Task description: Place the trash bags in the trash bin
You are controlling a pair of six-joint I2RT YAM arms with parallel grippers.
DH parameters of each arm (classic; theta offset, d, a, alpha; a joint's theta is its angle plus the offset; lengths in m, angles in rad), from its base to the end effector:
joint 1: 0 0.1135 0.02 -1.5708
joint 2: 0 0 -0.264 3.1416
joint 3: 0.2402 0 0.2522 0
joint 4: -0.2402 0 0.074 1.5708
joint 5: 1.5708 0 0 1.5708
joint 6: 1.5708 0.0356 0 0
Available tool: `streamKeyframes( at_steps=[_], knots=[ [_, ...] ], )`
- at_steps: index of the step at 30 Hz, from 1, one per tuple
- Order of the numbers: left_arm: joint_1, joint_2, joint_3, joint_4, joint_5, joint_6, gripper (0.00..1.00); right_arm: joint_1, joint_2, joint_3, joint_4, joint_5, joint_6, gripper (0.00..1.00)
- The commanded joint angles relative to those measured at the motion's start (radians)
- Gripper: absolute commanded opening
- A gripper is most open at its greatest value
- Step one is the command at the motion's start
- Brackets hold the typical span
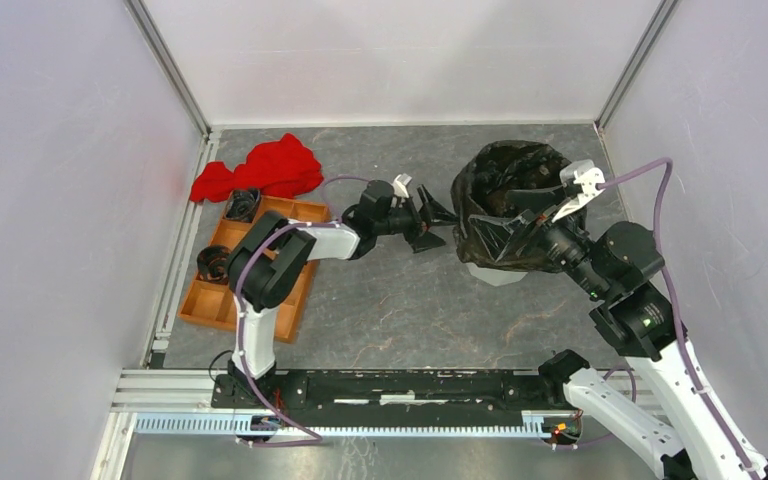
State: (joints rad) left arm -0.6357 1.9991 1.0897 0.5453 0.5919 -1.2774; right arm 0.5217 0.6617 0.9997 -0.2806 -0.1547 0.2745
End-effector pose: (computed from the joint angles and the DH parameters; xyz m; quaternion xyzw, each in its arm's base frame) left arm 0.3295 -0.2679 0.1603 -0.0914 0.7996 -0.5819 0.1165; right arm 0.1116 0.0705 0.4198 -0.1401 0.6723 0.3299 0.6477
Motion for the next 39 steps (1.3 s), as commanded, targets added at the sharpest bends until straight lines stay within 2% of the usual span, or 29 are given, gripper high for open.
streamKeyframes(
  at_steps=[1, 7, 14, 19, 29, 33, 35, 37, 39],
  knots=[
    [-0.053, 0.045, 0.085, 0.096, -0.039, -0.085, 0.97, -0.001, 0.003, 0.002, 0.02, 0.006, -0.038, 0.98],
    [-0.111, 0.106, 0.157, 0.094, -0.063, -0.106, 0.97, -0.002, -0.017, -0.01, 0.007, 0.033, -0.046, 0.98],
    [-0.165, 0.24, 0.34, 0.091, -0.085, -0.145, 0.97, 0.0, -0.03, -0.006, 0.003, 0.049, -0.044, 0.98],
    [-0.209, 0.364, 0.53, 0.088, -0.106, -0.211, 0.97, -0.002, -0.048, -0.003, -0.015, 0.064, -0.025, 0.98],
    [-0.261, 0.588, 0.866, 0.049, -0.167, -0.282, 0.97, 0.0, -0.13, -0.116, 0.047, 0.008, 0.106, 0.98],
    [-0.269, 0.655, 1.016, -0.063, -0.153, -0.253, 1.0, -0.001, -0.141, -0.141, 0.074, -0.063, 0.11, 0.98],
    [-0.262, 0.64, 1.004, -0.058, -0.145, -0.244, 1.0, -0.001, -0.165, -0.173, 0.125, -0.108, 0.111, 0.98],
    [-0.245, 0.563, 0.873, -0.045, -0.147, -0.204, 1.0, 0.002, -0.181, -0.189, 0.144, -0.122, 0.096, 0.98],
    [-0.219, 0.461, 0.727, -0.054, -0.146, -0.159, 1.0, 0.028, -0.151, -0.145, 0.08, -0.087, 0.053, 0.98]
  ],
)
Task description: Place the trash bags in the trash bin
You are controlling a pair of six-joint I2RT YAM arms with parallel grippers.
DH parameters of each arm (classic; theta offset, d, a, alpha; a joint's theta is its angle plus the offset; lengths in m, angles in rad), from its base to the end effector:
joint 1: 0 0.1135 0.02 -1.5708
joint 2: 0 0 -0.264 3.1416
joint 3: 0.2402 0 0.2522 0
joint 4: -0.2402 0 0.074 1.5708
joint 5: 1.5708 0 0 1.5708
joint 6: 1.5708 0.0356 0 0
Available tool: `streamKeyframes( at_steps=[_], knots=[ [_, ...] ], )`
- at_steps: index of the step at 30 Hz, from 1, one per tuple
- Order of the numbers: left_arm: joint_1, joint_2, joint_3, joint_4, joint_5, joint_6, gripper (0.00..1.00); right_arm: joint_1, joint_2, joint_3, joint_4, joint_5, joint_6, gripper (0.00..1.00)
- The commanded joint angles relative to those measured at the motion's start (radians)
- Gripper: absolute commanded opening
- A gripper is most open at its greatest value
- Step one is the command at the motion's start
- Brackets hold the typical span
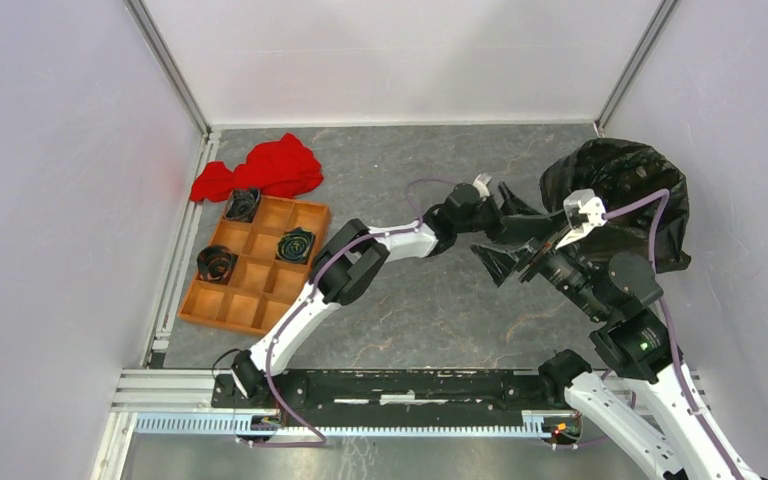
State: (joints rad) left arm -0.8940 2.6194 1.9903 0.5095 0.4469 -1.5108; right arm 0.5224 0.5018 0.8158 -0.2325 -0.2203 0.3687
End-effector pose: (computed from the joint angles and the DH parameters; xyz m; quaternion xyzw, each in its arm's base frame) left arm 0.3560 -0.4677 0.1369 -0.0813 0.7397 -0.6634 0.0784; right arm 0.0926 0.0623 0.3821 -0.1323 0.6654 0.3822 0.6274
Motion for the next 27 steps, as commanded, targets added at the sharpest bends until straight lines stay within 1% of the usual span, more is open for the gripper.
streamKeyframes(
  at_steps=[1, 3, 6, 8, 9, 11, 13, 15, 17, 18, 20, 22, 25, 27],
  knots=[
    [0.053, -0.209, -0.237, -0.017, 0.008, 0.098, 1.0, 0.037, 0.022, 0.052, 0.012, -0.011, -0.063, 0.98],
    [0.083, -0.319, -0.37, 0.003, 0.039, 0.143, 1.0, 0.046, 0.034, 0.068, 0.001, 0.003, -0.105, 0.98],
    [0.132, -0.498, -0.567, 0.015, 0.07, 0.224, 1.0, 0.046, 0.034, 0.053, 0.044, 0.01, -0.127, 0.98],
    [0.17, -0.664, -0.689, 0.002, 0.089, 0.3, 1.0, 0.046, 0.042, 0.038, 0.071, -0.002, -0.132, 0.98],
    [0.191, -0.737, -0.741, -0.027, 0.093, 0.35, 1.0, 0.046, 0.049, 0.035, 0.073, 0.002, -0.13, 0.98],
    [0.233, -0.907, -0.816, -0.155, 0.083, 0.478, 1.0, 0.047, 0.069, 0.042, 0.038, 0.027, -0.132, 0.98],
    [0.276, -1.078, -0.842, -0.366, 0.031, 0.627, 1.0, 0.046, 0.068, 0.038, 0.015, 0.059, -0.146, 0.98],
    [0.3, -1.232, -0.818, -0.605, -0.058, 0.765, 1.0, 0.046, 0.039, 0.021, 0.019, 0.102, -0.159, 0.98],
    [0.309, -1.363, -0.774, -0.743, -0.14, 0.855, 1.0, 0.047, 0.006, 0.018, 0.024, 0.161, -0.166, 0.98],
    [0.311, -1.421, -0.754, -0.783, -0.188, 0.881, 1.0, 0.047, -0.002, 0.026, 0.018, 0.193, -0.173, 0.98],
    [0.311, -1.527, -0.737, -0.807, -0.28, 0.917, 1.0, 0.046, -0.01, 0.062, -0.006, 0.282, -0.194, 0.98],
    [0.311, -1.624, -0.744, -0.783, -0.352, 0.947, 1.0, 0.047, -0.014, 0.097, -0.017, 0.341, -0.221, 0.98],
    [0.311, -1.74, -0.777, -0.686, -0.37, 1.023, 1.0, 0.046, -0.01, 0.153, -0.039, 0.387, -0.262, 0.98],
    [0.311, -1.773, -0.771, -0.662, -0.382, 1.064, 1.0, 0.047, -0.001, 0.182, -0.052, 0.409, -0.286, 0.98]
  ],
)
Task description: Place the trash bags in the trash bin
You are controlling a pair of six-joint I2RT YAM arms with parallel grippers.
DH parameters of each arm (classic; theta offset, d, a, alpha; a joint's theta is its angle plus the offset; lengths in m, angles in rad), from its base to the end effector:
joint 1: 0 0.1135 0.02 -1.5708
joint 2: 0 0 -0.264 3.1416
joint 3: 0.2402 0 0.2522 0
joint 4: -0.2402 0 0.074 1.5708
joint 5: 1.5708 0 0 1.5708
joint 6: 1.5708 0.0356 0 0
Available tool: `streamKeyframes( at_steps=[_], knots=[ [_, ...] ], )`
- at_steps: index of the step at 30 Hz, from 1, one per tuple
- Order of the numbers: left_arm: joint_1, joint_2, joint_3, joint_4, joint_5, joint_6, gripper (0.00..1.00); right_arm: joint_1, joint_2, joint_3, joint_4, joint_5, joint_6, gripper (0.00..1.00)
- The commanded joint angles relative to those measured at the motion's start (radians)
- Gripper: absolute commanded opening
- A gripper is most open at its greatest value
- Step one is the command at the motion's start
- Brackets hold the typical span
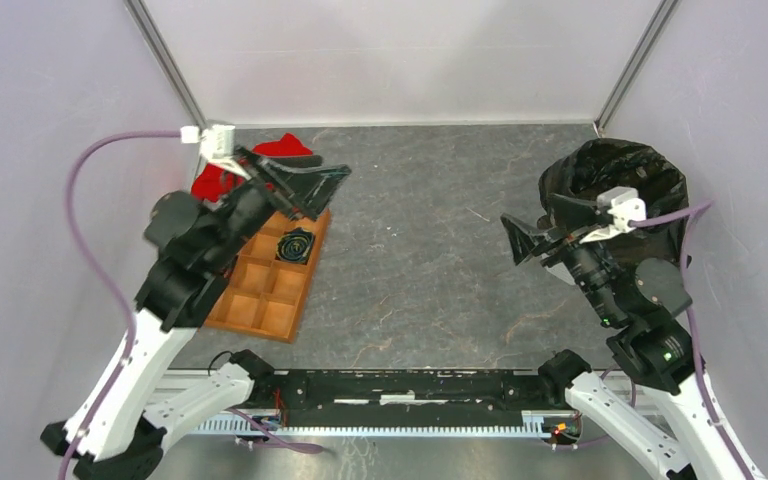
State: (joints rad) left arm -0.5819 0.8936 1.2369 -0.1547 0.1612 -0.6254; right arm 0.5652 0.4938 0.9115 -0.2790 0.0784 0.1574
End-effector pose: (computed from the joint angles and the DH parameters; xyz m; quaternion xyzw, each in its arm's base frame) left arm 0.1408 -0.0994 0.4787 0.0482 0.6365 -0.4782 0.6032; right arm 0.0822 0.0488 0.4080 -0.1039 0.6483 0.2424 0.7143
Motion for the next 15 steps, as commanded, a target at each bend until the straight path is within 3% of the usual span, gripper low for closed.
streamKeyframes(
  at_steps=[1, 15],
  knots=[
    [-0.001, -0.052, -0.005, -0.001, -0.097, 0.206, 1.0, 0.003, 0.013, 0.099, -0.01, 0.119, -0.09, 0.98],
    [-0.001, -0.09, 0.044, -0.106, -0.235, 0.221, 1.0, 0.004, -0.019, 0.107, -0.023, 0.215, -0.114, 0.98]
  ],
)
